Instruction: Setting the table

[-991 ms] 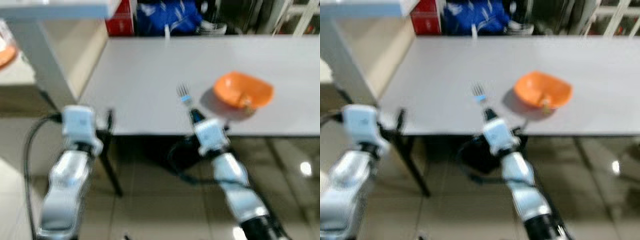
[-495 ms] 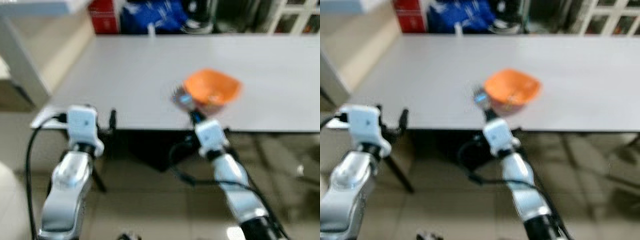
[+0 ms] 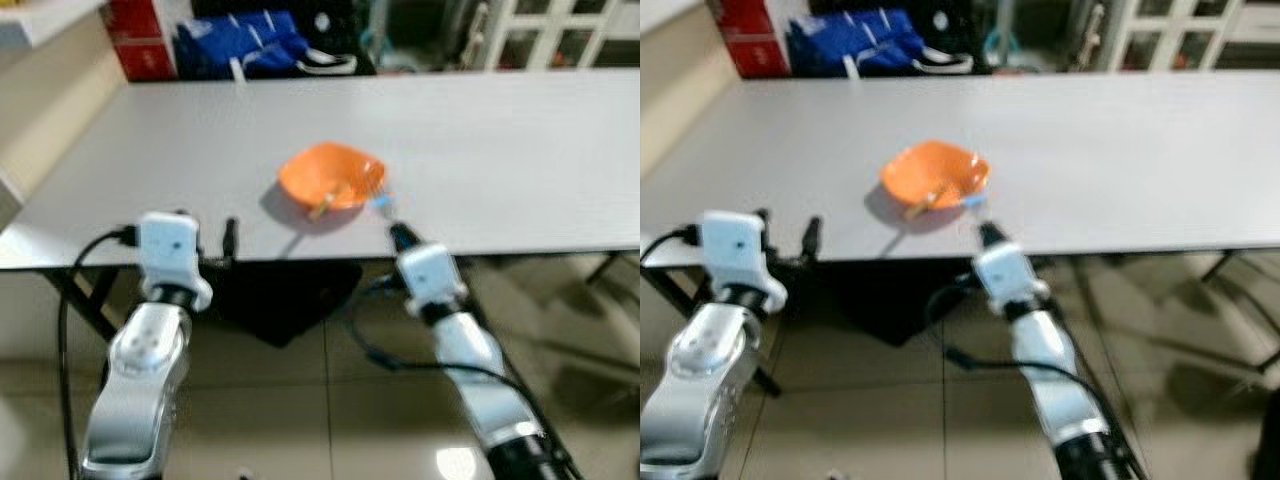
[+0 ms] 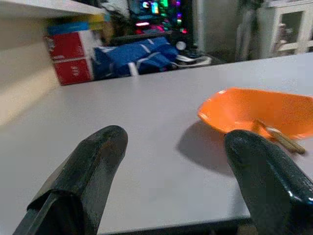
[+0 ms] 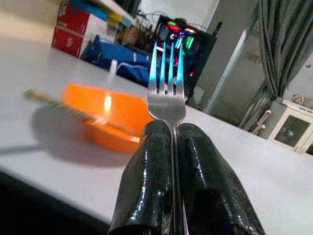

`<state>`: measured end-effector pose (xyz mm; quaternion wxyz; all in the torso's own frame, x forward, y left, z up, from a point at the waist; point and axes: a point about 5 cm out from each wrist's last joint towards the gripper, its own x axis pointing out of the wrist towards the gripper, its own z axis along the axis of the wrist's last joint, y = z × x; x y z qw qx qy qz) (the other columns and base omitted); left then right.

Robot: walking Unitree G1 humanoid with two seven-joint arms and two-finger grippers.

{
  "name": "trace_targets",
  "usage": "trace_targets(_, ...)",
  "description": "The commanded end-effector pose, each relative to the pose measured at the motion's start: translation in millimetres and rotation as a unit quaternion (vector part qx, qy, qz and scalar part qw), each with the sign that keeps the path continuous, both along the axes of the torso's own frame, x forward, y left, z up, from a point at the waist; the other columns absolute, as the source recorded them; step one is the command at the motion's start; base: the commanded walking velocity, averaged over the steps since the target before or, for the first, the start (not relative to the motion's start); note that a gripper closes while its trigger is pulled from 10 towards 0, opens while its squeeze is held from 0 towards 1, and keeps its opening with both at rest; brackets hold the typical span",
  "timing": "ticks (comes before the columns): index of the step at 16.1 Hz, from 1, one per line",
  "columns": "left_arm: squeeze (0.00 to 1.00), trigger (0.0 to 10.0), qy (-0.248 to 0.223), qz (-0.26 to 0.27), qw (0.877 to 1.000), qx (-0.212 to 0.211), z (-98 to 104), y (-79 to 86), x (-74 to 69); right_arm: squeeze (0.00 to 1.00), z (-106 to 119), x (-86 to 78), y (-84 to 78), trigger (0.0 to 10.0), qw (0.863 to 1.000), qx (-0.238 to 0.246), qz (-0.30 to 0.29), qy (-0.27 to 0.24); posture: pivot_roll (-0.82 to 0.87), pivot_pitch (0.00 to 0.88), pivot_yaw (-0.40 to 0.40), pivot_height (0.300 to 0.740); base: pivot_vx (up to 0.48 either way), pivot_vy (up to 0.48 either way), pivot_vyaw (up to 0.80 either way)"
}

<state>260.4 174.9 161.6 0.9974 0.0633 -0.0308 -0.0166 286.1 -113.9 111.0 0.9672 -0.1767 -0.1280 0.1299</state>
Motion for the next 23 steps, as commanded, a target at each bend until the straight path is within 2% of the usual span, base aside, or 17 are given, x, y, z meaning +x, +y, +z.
trace_targets(1,0.0,10.0,-0.001,0.011,1.0,0.007,2,8.4,1.2,0.0,8,1.8,14.1,0.0,1.0,0.008,0.022,-0.014,-0.02,0.057,0.08,0.74,0.398,-0.262,0.0)
trace_targets(10,0.0,10.0,-0.003,0.008,1.0,0.009,3,6.9,1.6,0.0,8,1.9,14.2,0.0,1.0,0.006,0.024,-0.015,-0.02,0.061,0.067,0.74,0.352,-0.317,0.0)
trace_targets(12,0.0,10.0,-0.003,0.019,1.0,-0.005,3,8.7,1.8,0.0,8,1.4,13.5,0.0,1.0,0.007,0.024,-0.014,-0.03,0.061,0.062,0.74,0.276,-0.39,0.0)
trace_targets(17,0.0,10.0,-0.004,0.02,1.0,-0.006,3,8.2,1.2,0.0,19,7.5,12.6,0.0,0.999,0.014,0.024,-0.023,-0.04,0.052,0.056,0.74,0.058,0.0,0.0)
trace_targets(19,0.0,10.0,-0.004,0.02,1.0,-0.008,3,7.4,1.3,0.0,30,13.4,18.7,0.0,0.998,0.027,0.039,-0.03,-0.04,0.046,0.055,0.74,0.0,0.0,0.0)
trace_targets(23,0.0,10.0,-0.002,0.017,1.0,-0.007,2,6.1,2.0,0.0,36,26.0,32.5,0.0,0.996,0.04,0.075,-0.011,-0.03,0.036,0.053,0.74,0.0,0.0,0.0)
